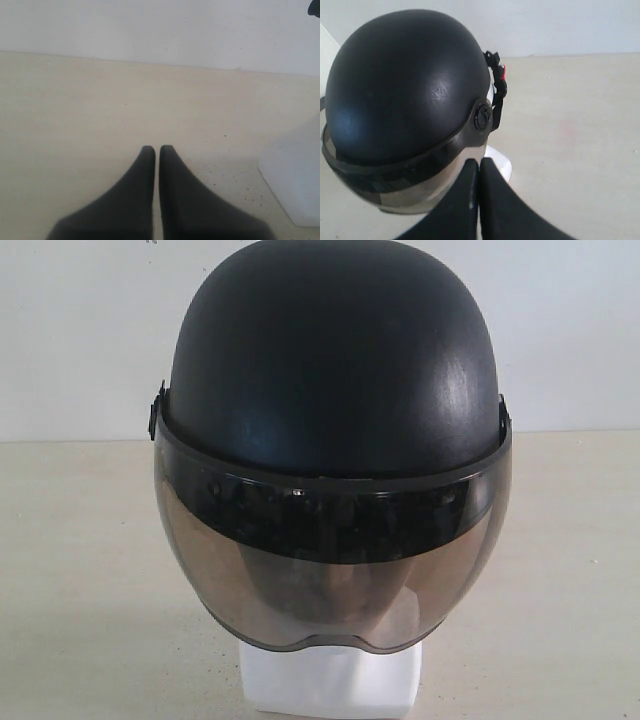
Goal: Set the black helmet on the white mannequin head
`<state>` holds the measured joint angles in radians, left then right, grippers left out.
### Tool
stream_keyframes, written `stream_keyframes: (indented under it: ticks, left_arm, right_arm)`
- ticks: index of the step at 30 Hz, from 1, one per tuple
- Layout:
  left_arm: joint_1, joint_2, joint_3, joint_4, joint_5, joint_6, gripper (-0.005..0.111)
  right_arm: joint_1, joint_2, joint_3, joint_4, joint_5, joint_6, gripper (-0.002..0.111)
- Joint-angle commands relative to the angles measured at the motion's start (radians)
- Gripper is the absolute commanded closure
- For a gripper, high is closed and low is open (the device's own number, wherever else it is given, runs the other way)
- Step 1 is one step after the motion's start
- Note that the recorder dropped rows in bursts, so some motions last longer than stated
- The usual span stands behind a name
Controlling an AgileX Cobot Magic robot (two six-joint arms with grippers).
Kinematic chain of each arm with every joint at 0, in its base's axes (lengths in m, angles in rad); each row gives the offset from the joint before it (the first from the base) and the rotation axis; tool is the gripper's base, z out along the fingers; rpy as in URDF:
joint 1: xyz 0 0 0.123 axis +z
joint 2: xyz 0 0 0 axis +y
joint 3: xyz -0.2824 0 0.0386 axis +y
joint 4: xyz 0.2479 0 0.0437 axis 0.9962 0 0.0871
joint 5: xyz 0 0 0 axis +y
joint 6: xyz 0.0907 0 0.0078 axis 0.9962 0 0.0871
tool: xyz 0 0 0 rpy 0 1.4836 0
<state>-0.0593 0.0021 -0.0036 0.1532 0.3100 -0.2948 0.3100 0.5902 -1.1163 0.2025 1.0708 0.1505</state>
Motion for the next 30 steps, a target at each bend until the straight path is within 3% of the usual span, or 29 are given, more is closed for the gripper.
stream_keyframes:
  ticks: [1, 7, 10, 23, 30]
  left_arm:
    - [0.004, -0.002, 0.004, -0.003, -0.005, 0.004, 0.102]
    - [0.004, -0.002, 0.004, -0.003, -0.005, 0.004, 0.102]
    - [0.004, -0.002, 0.004, -0.003, -0.005, 0.004, 0.102]
    - [0.004, -0.002, 0.004, -0.003, -0.005, 0.004, 0.102]
    - [0.004, -0.002, 0.004, -0.003, -0.005, 0.004, 0.102]
  right_arm:
    - [0.001, -0.002, 0.064, -0.015, -0.246, -0.026, 0.108]
    - [0.001, -0.029, 0.399, 0.000, -0.649, -0.037, 0.108]
    - [0.001, -0.098, 0.568, -0.003, -0.763, -0.026, 0.108]
    - [-0.001, -0.413, 1.065, -0.082, -1.053, -0.049, 0.108]
    - [-0.001, -0.440, 1.116, -0.082, -1.036, -0.129, 0.108]
